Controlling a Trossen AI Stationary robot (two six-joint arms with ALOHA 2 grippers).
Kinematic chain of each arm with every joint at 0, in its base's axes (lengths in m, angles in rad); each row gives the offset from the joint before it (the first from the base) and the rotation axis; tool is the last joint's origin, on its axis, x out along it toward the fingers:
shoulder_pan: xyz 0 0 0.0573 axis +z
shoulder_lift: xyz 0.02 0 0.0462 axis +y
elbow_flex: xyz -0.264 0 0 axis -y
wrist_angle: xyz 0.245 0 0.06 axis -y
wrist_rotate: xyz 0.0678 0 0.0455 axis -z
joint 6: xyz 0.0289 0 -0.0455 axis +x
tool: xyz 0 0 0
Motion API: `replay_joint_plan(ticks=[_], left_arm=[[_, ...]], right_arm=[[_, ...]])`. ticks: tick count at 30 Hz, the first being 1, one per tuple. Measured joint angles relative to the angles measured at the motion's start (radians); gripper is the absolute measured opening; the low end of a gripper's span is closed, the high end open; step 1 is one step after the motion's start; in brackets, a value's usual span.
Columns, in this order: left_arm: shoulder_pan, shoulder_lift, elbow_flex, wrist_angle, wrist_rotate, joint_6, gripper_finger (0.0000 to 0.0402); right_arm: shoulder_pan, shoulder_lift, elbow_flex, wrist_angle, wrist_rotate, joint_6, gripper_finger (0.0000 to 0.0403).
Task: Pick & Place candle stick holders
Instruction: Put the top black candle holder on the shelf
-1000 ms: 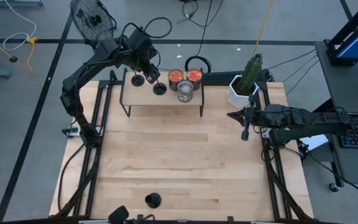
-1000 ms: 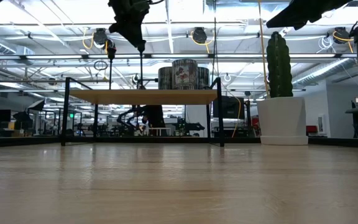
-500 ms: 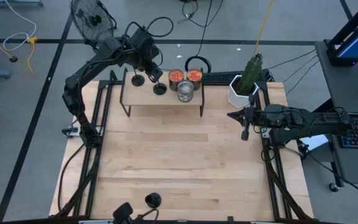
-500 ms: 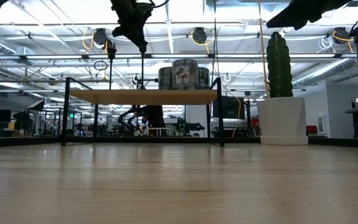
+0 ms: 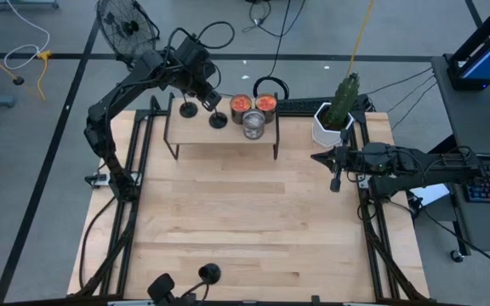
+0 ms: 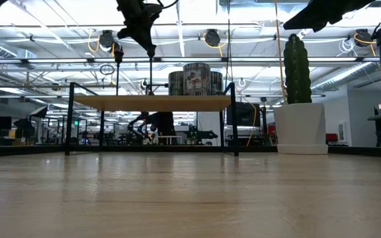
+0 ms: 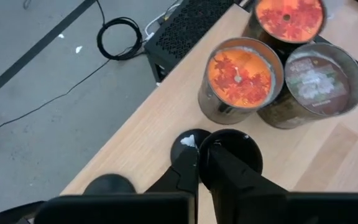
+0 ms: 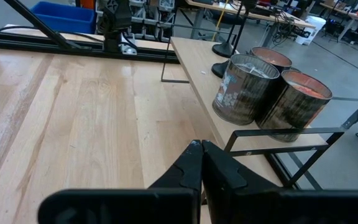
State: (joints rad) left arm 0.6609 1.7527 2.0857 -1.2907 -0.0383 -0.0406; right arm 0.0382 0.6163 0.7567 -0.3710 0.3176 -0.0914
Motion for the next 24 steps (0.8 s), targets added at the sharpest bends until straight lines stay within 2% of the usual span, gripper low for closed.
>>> replay_joint_plan(ticks=[5,10,13,18,24], left_arm=[[0.017,-0.018,-0.002,-0.003,-0.019,-0.007,0.0011],[0.023,-0.018,-0.003,-0.001,-0.115,-0.005,0.0001],[0.028,-0.025,-0.002,0.006,-0.069,0.000,0.0001],[0.030,-0.029,0.004,0.005,-0.069,-0.006,0.0001],[0.028,-0.031,0.129,-0.033,-0.064,-0.010,0.0001]], right_arm=[[0.000,0.000,0.000,0.000,0.000,0.000,0.0000],[0.000,0.000,0.000,0.000,0.000,-0.001,0.0000],[0.000,0.000,0.000,0.000,0.000,0.000,0.0000],[0.000,0.000,0.000,0.000,0.002,0.000,0.0000],[0.000,0.000,0.000,0.000,0.054,0.000,0.0000]])
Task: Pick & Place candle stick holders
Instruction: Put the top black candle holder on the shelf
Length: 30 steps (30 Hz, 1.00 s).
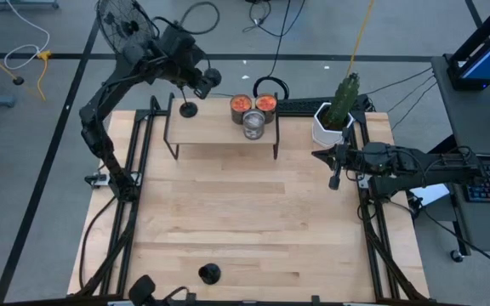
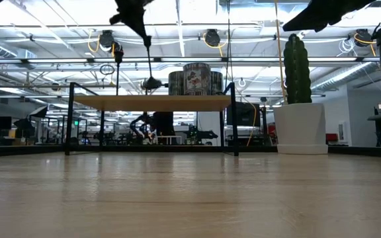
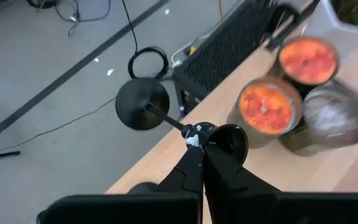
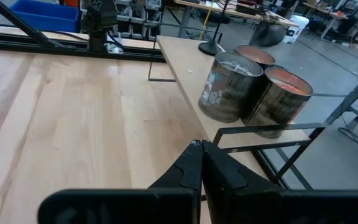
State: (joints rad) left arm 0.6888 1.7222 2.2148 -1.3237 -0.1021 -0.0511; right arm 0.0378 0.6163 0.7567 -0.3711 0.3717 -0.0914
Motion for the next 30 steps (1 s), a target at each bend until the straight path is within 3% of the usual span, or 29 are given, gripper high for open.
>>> replay_joint_plan(ticks=[7,15,30], left_arm=[[-0.011,-0.003,0.141,-0.121,0.040,-0.077,0.0001],[-0.056,-0.008,0.140,-0.220,0.072,-0.145,0.0001],[-0.035,-0.008,0.140,-0.220,0.080,-0.211,0.0001]], right_arm=[[0.000,0.000,0.000,0.000,-0.002,-0.003,0.0000],[0.000,0.000,0.000,0.001,-0.002,-0.007,0.0000],[0.000,0.000,0.000,0.001,-0.006,-0.007,0.0000]])
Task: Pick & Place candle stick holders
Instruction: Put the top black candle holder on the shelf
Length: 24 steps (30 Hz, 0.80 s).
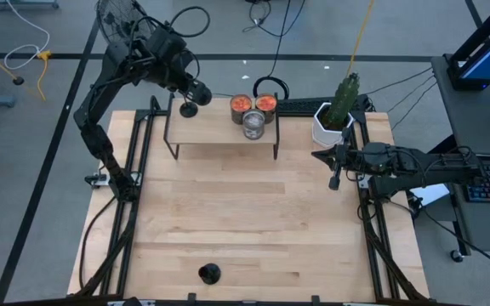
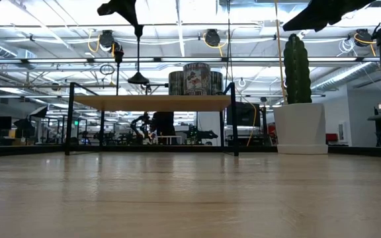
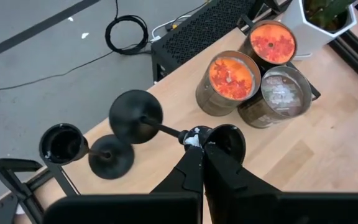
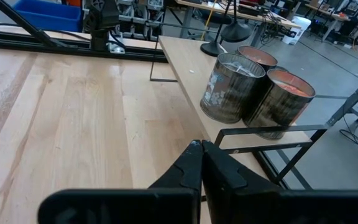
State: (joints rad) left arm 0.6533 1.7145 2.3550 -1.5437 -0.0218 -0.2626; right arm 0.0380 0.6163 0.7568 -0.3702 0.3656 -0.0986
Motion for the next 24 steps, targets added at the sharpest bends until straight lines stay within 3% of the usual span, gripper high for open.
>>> replay_joint_plan(ticks=[17,24], left_arm=[[-0.009,0.004,0.000,-0.011,0.029,-0.036,0.0000],[-0.016,0.015,-0.063,-0.005,0.031,-0.050,0.0000]], right_arm=[[0.000,0.000,0.000,0.000,-0.001,0.000,0.0000],[0.000,0.000,0.000,-0.001,-0.001,0.000,0.0000]])
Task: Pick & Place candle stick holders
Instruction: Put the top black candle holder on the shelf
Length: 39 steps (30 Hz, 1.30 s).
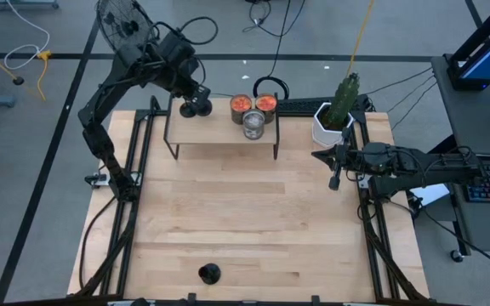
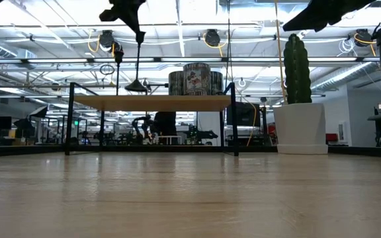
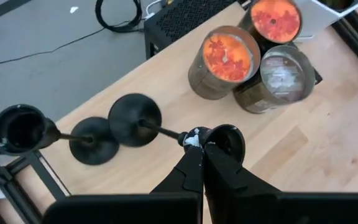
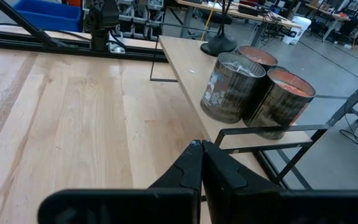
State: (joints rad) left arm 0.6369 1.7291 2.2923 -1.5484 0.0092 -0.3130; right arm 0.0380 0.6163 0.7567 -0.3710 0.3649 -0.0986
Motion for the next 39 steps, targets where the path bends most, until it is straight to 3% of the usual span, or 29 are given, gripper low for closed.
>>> replay_joint_plan(ticks=[10,39], left_arm=[[0.018,0.000,-0.072,0.059,0.032,0.015,0.0000],[0.050,0.005,-0.074,0.104,0.075,0.041,0.0000]], right_arm=[[0.000,0.000,0.000,0.000,0.000,0.000,0.0000],[0.000,0.000,0.000,0.000,0.000,0.000,0.0000]])
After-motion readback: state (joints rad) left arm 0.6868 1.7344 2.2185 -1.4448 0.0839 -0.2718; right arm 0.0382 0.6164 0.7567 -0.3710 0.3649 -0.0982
